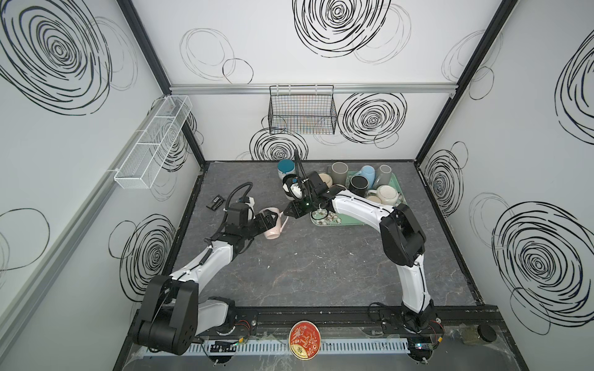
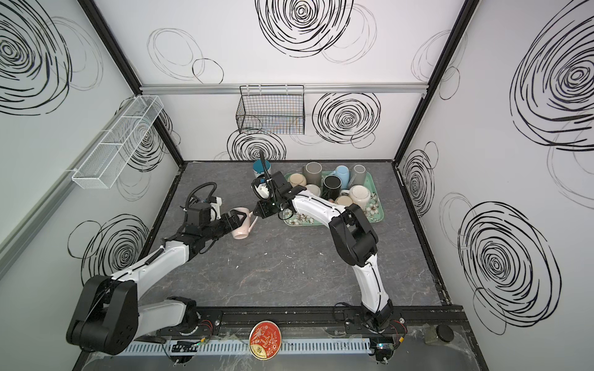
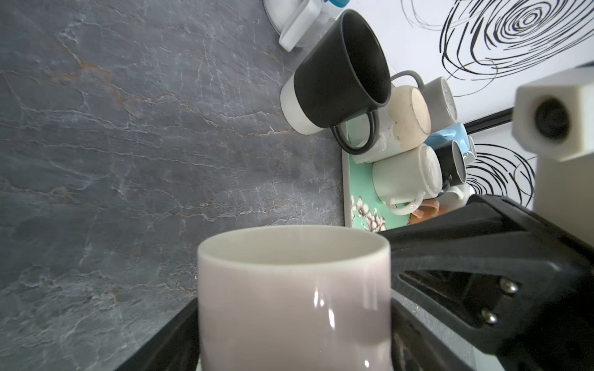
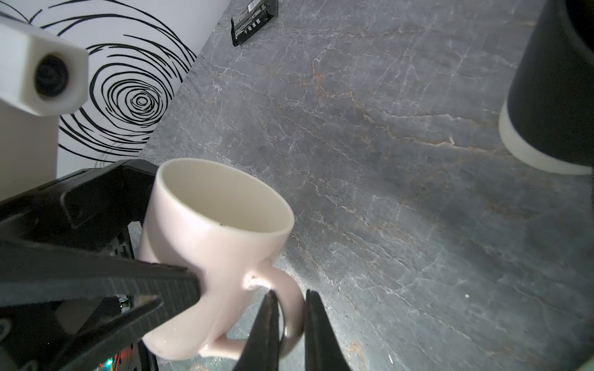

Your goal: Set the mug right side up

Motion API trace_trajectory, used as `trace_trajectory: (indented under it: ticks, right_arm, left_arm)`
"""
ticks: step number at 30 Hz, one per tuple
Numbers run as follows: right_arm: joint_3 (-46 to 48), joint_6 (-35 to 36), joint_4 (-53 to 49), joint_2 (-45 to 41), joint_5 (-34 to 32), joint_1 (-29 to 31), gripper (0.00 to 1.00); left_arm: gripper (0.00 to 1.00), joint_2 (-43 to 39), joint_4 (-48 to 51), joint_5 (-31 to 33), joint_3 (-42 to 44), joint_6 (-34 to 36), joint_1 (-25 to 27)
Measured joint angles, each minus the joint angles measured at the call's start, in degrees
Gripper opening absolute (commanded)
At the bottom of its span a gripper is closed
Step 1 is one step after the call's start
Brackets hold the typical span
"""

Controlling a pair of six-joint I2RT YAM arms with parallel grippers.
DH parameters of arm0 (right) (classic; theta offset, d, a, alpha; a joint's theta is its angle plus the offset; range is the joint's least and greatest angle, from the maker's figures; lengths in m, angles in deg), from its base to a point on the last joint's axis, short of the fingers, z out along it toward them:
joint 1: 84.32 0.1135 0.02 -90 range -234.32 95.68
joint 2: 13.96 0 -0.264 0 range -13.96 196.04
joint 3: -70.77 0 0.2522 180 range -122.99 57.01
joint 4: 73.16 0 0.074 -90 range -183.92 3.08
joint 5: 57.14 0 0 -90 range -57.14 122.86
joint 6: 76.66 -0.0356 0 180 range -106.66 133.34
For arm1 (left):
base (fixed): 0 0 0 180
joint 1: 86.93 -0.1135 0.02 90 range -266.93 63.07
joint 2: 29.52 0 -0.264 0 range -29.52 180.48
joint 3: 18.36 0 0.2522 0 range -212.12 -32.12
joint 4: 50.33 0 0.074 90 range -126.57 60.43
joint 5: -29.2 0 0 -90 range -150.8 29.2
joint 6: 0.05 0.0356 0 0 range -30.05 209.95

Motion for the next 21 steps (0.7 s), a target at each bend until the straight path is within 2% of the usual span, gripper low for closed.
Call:
trace_trajectory:
  ticks: [12, 21]
  right_arm:
    - [1.2, 0.0, 2.9, 0.0, 0.5, -1.3, 0.00]
    - [4.5, 4.4, 7.0, -0.6, -5.9, -1.3, 0.00]
  left_arm:
    - [0.99, 0.3, -0.4, -2.4, -0.2, 1.3, 0.0]
    - [0.99, 0.2, -0.4, -2.4, -0.2, 1.3, -1.9]
